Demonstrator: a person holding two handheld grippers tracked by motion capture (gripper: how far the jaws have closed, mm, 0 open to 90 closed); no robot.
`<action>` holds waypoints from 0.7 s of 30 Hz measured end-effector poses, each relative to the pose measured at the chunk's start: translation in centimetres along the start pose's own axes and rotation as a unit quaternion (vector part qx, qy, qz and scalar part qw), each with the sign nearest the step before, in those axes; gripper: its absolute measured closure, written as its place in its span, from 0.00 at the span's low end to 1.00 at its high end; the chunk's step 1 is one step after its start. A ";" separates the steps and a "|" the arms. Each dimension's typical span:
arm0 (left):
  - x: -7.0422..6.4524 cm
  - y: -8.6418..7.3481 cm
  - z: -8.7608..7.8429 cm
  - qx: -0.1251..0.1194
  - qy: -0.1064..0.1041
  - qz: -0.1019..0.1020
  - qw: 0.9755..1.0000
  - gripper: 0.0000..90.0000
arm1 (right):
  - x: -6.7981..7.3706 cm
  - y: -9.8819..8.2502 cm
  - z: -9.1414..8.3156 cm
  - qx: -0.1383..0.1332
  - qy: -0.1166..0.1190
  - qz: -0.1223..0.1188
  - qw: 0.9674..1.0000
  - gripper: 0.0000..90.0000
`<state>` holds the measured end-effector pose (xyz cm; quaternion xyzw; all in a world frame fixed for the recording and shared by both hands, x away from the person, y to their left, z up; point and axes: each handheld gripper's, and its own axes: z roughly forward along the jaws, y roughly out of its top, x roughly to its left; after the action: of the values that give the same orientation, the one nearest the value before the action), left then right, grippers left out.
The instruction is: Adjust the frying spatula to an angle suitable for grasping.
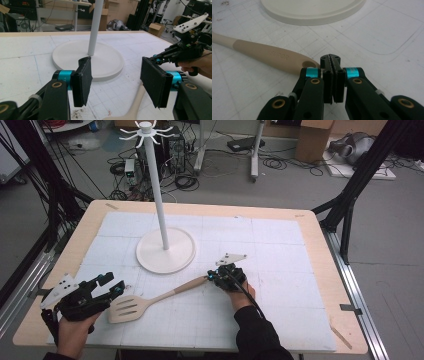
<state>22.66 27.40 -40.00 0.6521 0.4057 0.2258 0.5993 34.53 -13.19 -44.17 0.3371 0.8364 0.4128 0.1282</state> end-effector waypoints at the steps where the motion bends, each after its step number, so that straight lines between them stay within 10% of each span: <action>1: 0.0 0.0 0.0 0.000 0.001 -0.001 1.000 0.47 | 0.0 0.0 0.0 0.002 0.000 0.001 1.000 0.99; 10: 0.2 0.0 -0.3 -0.002 0.001 -0.005 1.000 0.47 | -1.0 0.1 -1.6 -0.007 -0.012 0.016 1.000 0.80; 21: 0.2 0.1 -0.4 0.000 -0.005 -0.004 1.000 0.42 | -1.9 -2.4 -10.8 -0.073 -0.061 0.072 0.993 0.31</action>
<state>22.42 27.79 -39.87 0.6515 0.4053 0.2203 0.6023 29.53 -21.98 -39.41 0.4106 0.7685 0.4593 0.1730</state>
